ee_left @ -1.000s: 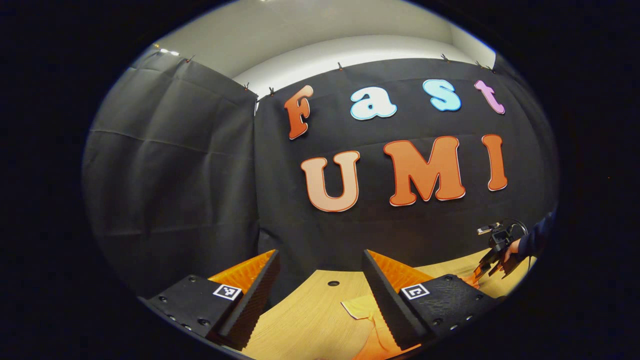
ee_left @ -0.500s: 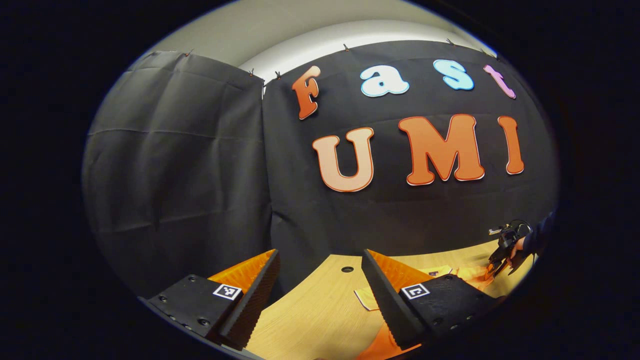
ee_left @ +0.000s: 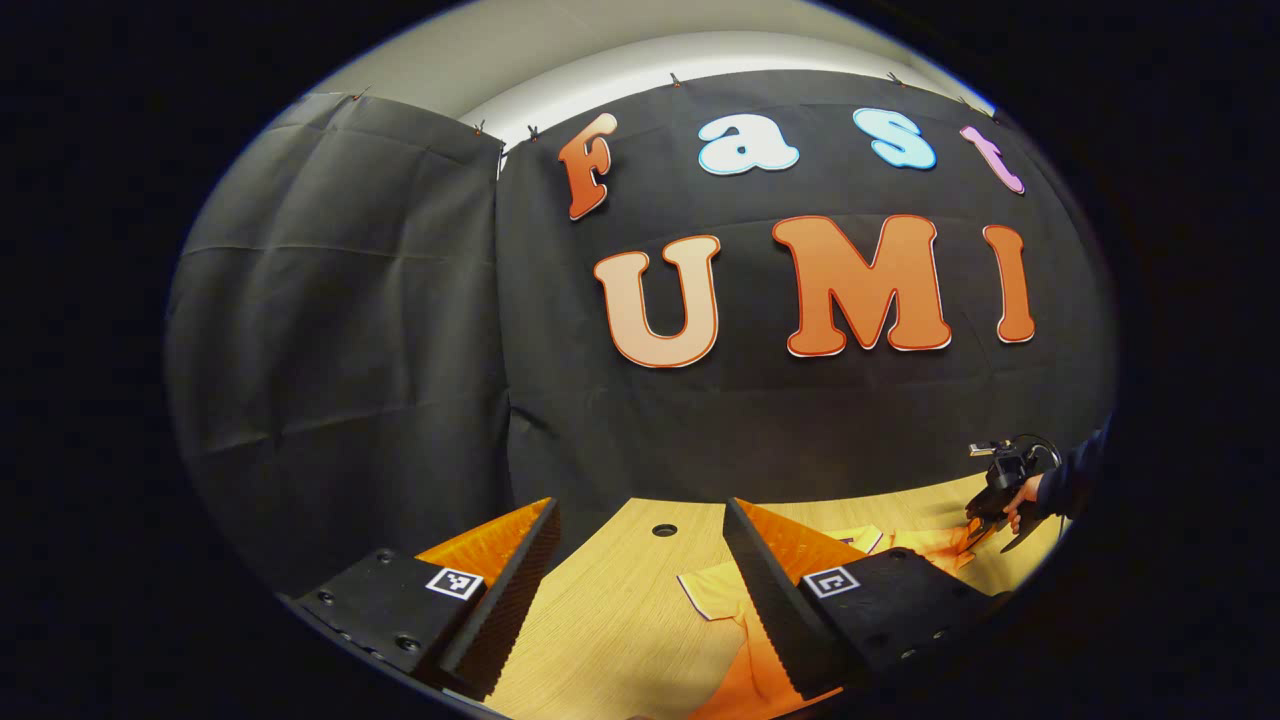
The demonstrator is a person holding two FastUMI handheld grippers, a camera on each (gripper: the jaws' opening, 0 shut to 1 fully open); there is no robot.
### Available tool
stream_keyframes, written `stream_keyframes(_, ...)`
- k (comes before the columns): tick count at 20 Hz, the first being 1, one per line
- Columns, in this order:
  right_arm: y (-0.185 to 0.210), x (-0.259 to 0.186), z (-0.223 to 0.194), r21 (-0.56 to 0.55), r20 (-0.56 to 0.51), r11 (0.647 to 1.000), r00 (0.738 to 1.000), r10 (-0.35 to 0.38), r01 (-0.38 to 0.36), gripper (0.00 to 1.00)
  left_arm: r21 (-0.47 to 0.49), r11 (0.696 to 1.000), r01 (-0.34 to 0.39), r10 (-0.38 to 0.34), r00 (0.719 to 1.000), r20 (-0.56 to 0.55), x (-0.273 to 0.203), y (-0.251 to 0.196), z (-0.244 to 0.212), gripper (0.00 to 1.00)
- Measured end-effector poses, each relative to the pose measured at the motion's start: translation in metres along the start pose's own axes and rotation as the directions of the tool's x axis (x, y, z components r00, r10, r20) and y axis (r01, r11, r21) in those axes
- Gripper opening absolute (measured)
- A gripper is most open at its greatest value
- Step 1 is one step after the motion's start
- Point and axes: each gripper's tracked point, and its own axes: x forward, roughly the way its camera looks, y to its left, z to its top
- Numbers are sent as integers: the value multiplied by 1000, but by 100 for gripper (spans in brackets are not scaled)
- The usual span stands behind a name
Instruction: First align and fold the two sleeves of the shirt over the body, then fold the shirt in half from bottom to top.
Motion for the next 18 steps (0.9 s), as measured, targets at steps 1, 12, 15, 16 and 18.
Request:
stream_keyframes(1, 14, -4, -1, -28, 9, 999, 1000, 16, -16, 3, -2, 1000, -2, 2, 1000, 0, 1, 2, -1, 100)
stream_keyframes(12, 132, -57, 9, -206, 93, 960, 973, 213, -190, 22, -91, 996, -16, 13, 999, -33, 8, 27, -15, 100)
stream_keyframes(15, 142, -70, 7, -225, 125, 957, 968, 218, -186, 19, -122, 992, -19, 12, 998, -61, 10, 38, -28, 100)
stream_keyframes(16, 142, -77, 7, -235, 142, 956, 966, 215, -178, 30, -132, 991, -22, 12, 997, -80, 13, 42, -32, 100)
stream_keyframes(18, 142, -96, 7, -254, 193, 954, 958, 214, -161, 50, -126, 991, -46, 28, 990, -136, 18, 52, -46, 100)
